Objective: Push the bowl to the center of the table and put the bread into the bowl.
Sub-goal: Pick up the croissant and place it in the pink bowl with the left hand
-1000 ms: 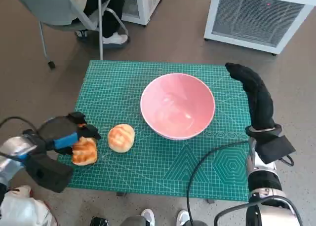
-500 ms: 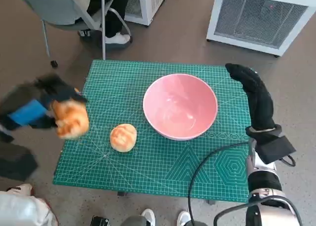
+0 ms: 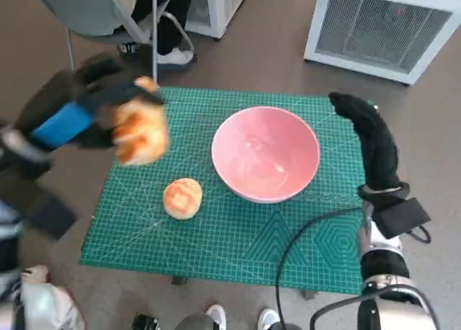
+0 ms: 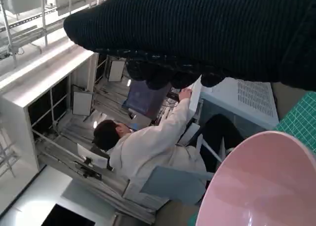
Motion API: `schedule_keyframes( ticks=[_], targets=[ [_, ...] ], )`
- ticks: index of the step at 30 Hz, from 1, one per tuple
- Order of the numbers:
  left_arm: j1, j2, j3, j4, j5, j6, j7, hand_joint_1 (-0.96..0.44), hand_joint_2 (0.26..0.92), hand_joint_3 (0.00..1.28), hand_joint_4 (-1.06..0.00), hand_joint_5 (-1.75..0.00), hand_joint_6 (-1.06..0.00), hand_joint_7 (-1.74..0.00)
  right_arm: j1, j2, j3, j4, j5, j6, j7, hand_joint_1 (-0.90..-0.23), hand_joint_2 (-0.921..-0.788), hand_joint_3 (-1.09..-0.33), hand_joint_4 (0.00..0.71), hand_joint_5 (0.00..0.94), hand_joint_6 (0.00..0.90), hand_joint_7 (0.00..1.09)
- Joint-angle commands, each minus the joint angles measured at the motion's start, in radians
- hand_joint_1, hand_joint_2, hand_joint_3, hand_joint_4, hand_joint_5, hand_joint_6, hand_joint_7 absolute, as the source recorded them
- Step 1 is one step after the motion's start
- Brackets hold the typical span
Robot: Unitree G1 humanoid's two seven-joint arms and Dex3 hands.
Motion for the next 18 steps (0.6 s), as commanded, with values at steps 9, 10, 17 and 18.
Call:
schedule_keyframes(
  ticks=[9, 10, 17, 18],
  targets=[
    [-0.315, -0.210, -0.223, 0.436, 0.298, -0.046, 0.105, 0.00, 0.913, 0.01, -0.69, -1.12, -0.80, -1.02, 0.011, 0.009, -0.007, 0.007, 0.027, 0.009, 0.019, -0.639, -0.921, -0.834, 0.337, 0.001, 0.326, 0.05],
    [-0.326, -0.223, -0.234, 0.468, 0.309, -0.048, 0.116, 0.00, 0.916, 0.01, -0.68, -1.16, -0.79, -1.01, 0.011, 0.009, -0.007, 0.007, 0.030, 0.008, 0.021, -0.640, -0.921, -0.833, 0.337, 0.001, 0.327, 0.05],
    [-0.379, -0.337, -0.295, 0.678, 0.362, -0.004, 0.188, 0.00, 0.920, 0.05, -0.62, -1.32, -0.76, -0.93, 0.016, -0.002, -0.015, 0.011, 0.039, 0.005, 0.024, -0.624, -0.921, -0.833, 0.337, 0.001, 0.328, 0.05],
    [-0.383, -0.348, -0.301, 0.697, 0.369, 0.002, 0.199, 0.00, 0.920, 0.06, -0.61, -1.32, -0.74, -0.96, 0.016, -0.003, -0.016, 0.012, 0.039, 0.005, 0.024, -0.620, -0.921, -0.834, 0.337, 0.001, 0.328, 0.05]
  ],
)
